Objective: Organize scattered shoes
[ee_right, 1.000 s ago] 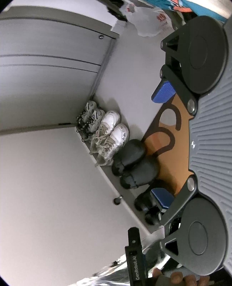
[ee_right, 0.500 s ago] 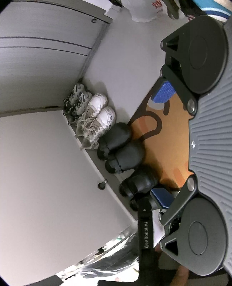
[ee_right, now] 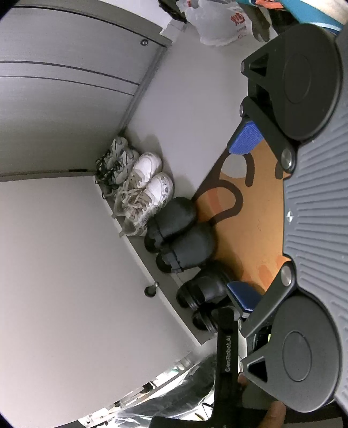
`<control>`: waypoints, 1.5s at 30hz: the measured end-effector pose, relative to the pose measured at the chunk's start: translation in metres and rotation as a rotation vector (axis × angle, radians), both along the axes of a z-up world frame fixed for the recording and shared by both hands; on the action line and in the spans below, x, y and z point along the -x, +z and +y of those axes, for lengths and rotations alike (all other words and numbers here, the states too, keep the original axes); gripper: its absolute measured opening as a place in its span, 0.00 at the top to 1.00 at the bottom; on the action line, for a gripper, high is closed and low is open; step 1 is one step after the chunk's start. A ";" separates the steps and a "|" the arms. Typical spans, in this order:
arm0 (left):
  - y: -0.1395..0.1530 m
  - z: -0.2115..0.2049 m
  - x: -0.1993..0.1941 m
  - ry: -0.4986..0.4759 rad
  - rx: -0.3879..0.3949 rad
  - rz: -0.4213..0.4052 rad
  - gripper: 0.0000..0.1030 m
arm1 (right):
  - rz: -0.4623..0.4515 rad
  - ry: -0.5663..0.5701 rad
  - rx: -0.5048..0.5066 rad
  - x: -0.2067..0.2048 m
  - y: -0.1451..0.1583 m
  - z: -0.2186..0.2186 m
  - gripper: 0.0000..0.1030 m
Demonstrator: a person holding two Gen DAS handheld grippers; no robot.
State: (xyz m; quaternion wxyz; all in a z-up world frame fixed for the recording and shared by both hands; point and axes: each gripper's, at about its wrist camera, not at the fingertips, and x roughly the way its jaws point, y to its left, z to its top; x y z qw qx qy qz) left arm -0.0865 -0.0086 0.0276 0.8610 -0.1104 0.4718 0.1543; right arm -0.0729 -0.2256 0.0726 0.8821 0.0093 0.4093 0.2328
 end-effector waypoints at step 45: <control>-0.006 -0.017 0.009 -0.107 0.017 0.083 0.00 | 0.079 -0.104 0.038 -0.011 -0.030 -0.009 0.00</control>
